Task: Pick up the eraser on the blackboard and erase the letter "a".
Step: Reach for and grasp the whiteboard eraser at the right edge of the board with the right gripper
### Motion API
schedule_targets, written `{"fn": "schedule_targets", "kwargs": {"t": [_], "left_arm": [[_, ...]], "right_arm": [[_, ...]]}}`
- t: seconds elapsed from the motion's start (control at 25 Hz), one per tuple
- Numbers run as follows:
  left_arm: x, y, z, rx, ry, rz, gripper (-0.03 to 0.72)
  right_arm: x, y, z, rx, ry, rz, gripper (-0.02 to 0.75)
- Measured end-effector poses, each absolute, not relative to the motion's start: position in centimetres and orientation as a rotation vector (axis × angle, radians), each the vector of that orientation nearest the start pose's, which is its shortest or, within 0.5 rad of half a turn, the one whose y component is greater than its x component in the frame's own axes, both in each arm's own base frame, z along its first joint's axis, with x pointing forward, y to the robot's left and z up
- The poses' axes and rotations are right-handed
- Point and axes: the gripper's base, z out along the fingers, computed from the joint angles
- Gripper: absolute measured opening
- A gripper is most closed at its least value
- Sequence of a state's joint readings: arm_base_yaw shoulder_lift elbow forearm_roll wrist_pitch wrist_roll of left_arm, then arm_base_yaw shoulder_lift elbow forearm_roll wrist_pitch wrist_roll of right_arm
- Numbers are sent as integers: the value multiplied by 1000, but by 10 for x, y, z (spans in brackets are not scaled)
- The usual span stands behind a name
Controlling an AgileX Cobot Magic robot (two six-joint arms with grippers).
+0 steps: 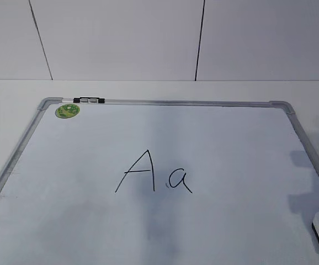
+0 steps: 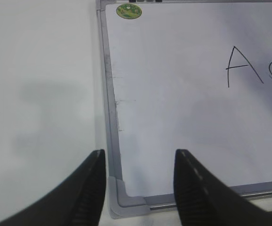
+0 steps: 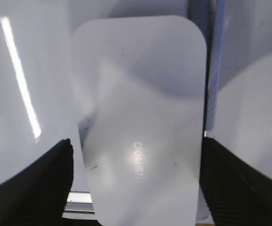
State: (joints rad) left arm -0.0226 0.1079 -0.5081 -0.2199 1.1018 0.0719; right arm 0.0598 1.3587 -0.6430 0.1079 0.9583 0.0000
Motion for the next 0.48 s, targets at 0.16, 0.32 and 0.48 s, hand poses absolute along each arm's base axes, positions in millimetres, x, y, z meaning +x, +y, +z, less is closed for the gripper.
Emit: {"fn": "schedule_targets", "kwargs": {"t": [0.16, 0.32, 0.48], "left_arm": [[8, -18, 278, 105, 2170, -242, 359], [8, -18, 278, 105, 2170, -242, 359], [8, -18, 278, 105, 2170, -242, 359]], "right_arm": [[193, 20, 185, 5, 3162, 137, 633], [195, 20, 179, 8, 3190, 135, 629], [196, 19, 177, 5, 3198, 130, 622]]}}
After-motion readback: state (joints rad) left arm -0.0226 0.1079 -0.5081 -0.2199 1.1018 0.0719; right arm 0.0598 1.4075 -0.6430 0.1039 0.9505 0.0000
